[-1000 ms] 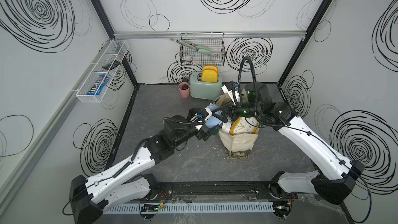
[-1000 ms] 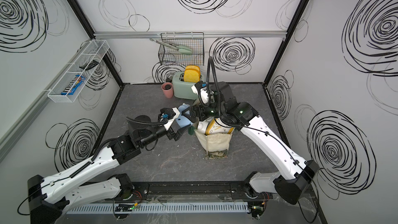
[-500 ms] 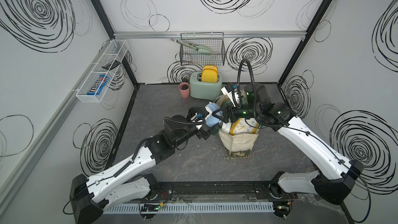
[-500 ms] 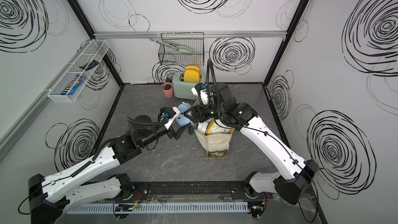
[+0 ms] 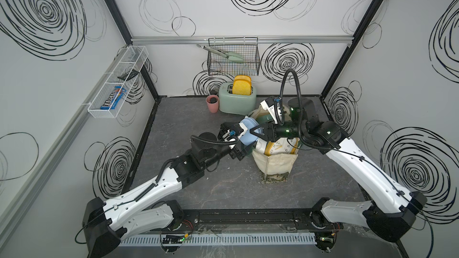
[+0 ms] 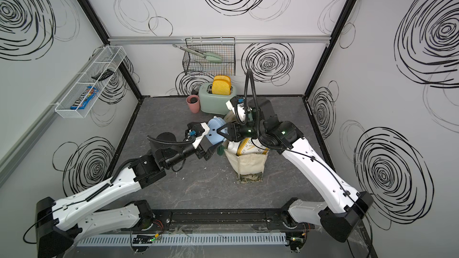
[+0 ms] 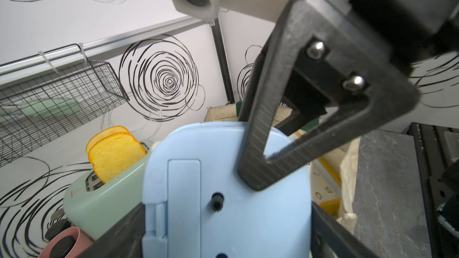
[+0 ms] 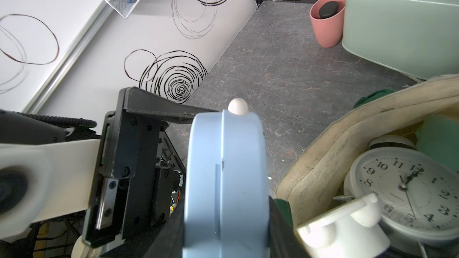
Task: Put the alarm clock into the canvas bag
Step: Pick up the alarm from the center of the board, then place the alarm at the canvas bag.
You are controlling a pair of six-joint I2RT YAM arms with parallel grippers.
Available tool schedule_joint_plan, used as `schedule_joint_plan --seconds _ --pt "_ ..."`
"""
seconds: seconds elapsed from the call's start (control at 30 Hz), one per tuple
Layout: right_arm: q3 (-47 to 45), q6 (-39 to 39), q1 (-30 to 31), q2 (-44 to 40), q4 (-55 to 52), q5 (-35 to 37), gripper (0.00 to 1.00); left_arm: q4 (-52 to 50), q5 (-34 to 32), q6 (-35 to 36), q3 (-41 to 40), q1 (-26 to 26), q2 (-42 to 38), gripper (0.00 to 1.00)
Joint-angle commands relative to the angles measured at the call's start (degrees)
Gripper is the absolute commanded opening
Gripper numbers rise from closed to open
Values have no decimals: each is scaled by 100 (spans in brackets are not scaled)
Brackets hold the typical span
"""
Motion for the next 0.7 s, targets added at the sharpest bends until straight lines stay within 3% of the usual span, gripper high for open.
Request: schedule_joint_plan --seconds 0.0,0.17,0.37,0.47,0.67 --pt "-14 -13 -872 -557 209 823 7 274 380 -371 -94 14 -291 96" --pt "-18 -91 -1391 -605 -143 1149 6 267 293 -703 -474 81 -559 96" --pt "-379 374 -1397 -686 -226 1346 5 -31 159 -1354 -356 193 -194 96" --pt "-601 680 -1280 -700 -271 1503 2 -100 49 -1652 -218 204 133 96" --pt "-616 1064 -592 -502 -270 2489 2 -62 298 -2046 5 195 581 96"
